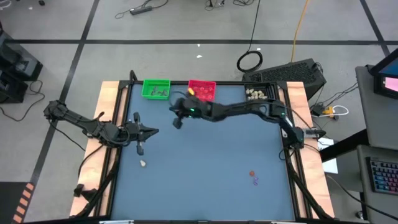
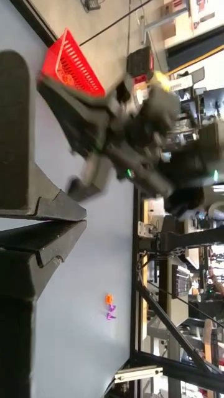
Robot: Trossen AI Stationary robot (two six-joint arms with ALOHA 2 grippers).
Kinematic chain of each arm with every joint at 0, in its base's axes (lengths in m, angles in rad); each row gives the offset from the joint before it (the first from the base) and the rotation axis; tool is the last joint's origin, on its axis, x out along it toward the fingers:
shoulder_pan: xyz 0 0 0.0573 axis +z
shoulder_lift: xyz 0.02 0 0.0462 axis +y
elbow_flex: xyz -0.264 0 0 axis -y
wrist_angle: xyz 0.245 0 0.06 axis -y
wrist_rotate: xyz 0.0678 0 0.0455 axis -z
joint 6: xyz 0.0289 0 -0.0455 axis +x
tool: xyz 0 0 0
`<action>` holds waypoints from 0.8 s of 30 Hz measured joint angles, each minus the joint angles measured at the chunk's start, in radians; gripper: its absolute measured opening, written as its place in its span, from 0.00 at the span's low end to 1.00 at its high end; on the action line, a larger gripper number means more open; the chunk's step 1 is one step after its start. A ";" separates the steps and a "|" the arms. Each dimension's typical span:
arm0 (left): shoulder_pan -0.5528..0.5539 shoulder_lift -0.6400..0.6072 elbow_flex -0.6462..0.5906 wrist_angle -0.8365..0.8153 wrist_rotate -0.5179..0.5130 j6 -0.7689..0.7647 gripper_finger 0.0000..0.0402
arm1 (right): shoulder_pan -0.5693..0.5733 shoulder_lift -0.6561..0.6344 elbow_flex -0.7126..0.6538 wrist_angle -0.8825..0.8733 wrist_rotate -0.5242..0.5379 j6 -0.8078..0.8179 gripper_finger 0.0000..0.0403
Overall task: Sort Halloween decoration
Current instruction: Put the purple witch hat toy into the green bin
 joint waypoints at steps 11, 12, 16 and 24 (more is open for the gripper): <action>0.000 0.047 0.000 -0.001 0.028 -0.008 0.04 | 0.174 -0.461 -0.550 -0.125 0.077 0.141 0.00; 0.000 0.059 0.000 0.000 0.028 -0.009 0.04 | 0.204 -0.511 -0.571 -0.202 0.098 0.155 0.00; 0.000 0.094 0.000 0.013 0.027 -0.008 0.04 | 0.348 -0.680 -0.607 -0.514 0.135 0.280 0.00; 0.000 0.109 0.000 0.041 0.027 -0.008 0.04 | 0.660 -0.839 -0.607 -0.964 0.079 0.683 0.00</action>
